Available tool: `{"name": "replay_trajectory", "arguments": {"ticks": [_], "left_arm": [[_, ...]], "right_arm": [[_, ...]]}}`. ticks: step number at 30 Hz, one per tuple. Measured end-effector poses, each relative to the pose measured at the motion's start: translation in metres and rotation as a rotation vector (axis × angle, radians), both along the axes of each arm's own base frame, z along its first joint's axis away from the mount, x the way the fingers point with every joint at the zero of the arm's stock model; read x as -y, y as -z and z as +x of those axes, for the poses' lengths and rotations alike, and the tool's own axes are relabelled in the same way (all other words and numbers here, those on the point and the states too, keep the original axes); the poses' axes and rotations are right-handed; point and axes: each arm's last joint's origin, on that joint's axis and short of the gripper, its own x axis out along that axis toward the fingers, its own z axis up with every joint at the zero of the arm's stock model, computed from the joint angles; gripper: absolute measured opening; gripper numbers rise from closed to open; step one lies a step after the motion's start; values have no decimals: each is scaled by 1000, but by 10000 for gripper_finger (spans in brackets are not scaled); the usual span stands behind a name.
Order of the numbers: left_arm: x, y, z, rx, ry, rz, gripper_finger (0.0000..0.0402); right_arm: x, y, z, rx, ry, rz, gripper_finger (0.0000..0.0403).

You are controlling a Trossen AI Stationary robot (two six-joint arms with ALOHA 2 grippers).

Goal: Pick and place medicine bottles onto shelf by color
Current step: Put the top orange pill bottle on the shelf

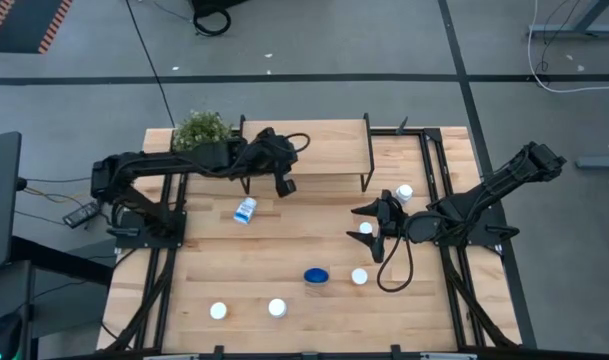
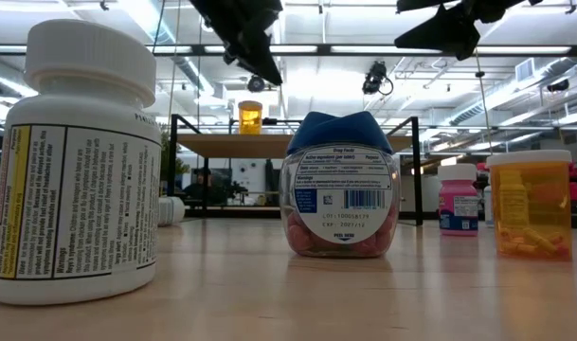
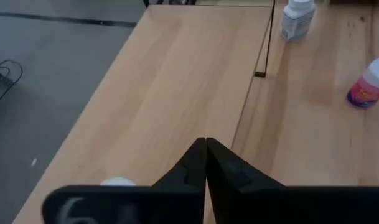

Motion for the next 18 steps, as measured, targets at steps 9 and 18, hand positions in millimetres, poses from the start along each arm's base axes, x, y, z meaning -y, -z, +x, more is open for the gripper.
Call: {"name": "replay_trajectory", "arguments": {"ticks": [9, 18], "left_arm": [[-14, 30, 13, -101, -47, -28, 13], [-32, 38, 9, -153, -103, -41, 11]], "right_arm": [[0, 0, 0, -5, -12, 12, 305], [-1, 1, 0, -7, -18, 15, 305]]}}
